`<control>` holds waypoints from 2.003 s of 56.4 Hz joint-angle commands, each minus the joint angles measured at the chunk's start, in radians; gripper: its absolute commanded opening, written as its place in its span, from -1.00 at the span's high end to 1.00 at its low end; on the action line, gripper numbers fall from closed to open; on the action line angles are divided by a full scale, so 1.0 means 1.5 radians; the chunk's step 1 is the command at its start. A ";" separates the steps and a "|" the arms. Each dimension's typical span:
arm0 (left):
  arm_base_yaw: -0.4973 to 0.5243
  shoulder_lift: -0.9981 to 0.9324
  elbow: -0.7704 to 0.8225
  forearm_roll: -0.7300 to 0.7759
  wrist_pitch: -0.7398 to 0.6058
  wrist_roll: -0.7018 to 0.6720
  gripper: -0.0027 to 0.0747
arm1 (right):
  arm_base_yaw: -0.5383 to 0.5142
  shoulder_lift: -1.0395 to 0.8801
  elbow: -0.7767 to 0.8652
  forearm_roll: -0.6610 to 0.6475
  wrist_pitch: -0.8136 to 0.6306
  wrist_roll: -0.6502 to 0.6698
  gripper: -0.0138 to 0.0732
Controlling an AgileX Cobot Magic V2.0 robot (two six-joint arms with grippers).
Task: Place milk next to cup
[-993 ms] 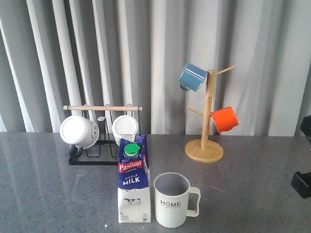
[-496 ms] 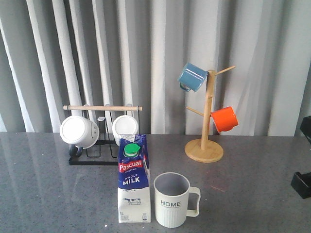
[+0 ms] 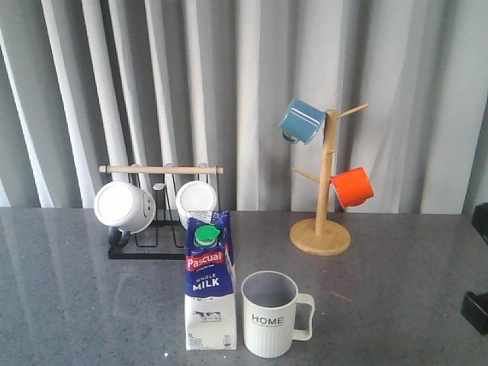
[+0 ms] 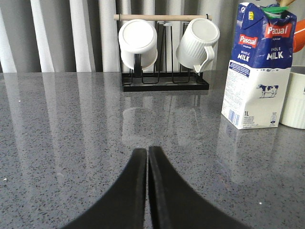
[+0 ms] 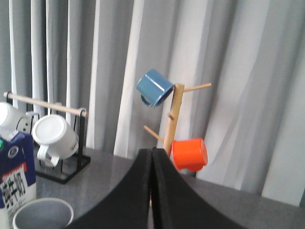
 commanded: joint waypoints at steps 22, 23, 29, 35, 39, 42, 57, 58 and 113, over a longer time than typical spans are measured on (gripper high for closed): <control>-0.002 -0.008 -0.014 -0.002 -0.045 -0.005 0.95 | -0.134 -0.352 0.349 0.045 -0.048 0.057 0.70; -0.002 -0.008 -0.014 -0.002 -0.045 -0.005 0.95 | -0.138 -0.371 0.360 0.045 -0.047 0.063 0.70; -0.002 -0.008 -0.014 -0.002 -0.045 -0.005 0.95 | -0.176 -0.459 0.423 0.045 -0.019 0.097 0.70; -0.002 -0.008 -0.014 -0.002 -0.045 -0.005 0.95 | -0.194 -0.520 0.438 0.041 0.031 0.102 0.70; -0.002 -0.008 -0.014 -0.002 -0.045 -0.005 0.95 | -0.194 -0.541 0.438 0.034 0.062 0.102 0.70; -0.002 -0.008 -0.014 -0.002 -0.045 -0.005 0.95 | -0.194 -0.550 0.438 0.034 0.085 0.102 0.70; -0.002 -0.008 -0.014 -0.002 -0.045 -0.005 0.95 | -0.194 -0.554 0.438 0.039 0.099 0.102 0.70; -0.002 -0.008 -0.014 -0.002 -0.045 -0.005 0.95 | -0.194 -0.554 0.438 0.030 0.098 0.102 0.70; -0.002 -0.008 -0.014 -0.002 -0.045 -0.005 0.95 | -0.194 -0.554 0.438 -0.005 0.094 0.102 0.70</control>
